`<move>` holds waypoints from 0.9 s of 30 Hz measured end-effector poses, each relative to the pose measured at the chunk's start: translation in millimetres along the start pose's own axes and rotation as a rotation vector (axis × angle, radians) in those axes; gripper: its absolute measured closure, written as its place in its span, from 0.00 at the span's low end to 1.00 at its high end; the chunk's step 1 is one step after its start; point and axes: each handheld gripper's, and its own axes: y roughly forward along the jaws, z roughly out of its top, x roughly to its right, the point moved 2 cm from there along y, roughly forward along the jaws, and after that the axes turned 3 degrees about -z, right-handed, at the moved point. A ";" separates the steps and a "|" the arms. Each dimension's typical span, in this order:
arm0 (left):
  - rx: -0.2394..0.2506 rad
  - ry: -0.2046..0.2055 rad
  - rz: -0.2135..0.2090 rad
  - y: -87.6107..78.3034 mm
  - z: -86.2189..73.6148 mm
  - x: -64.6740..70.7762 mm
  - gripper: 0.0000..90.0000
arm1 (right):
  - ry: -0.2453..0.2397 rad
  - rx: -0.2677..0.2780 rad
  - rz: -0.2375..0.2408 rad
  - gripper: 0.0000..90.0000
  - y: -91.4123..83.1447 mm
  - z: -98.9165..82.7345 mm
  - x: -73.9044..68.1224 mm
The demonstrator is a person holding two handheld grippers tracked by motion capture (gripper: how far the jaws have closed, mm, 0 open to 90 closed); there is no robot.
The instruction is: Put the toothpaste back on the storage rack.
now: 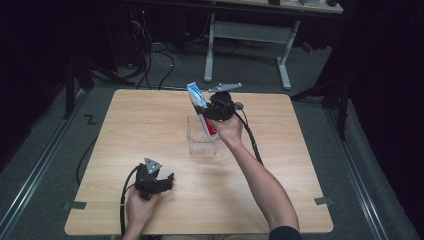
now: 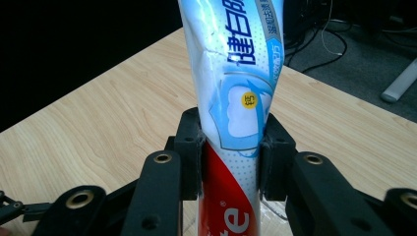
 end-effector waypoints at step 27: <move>-0.001 0.000 0.000 0.0 0.0 0.0 0.27 | -0.015 -0.074 -0.042 0.74 11.3 -22.8 6.3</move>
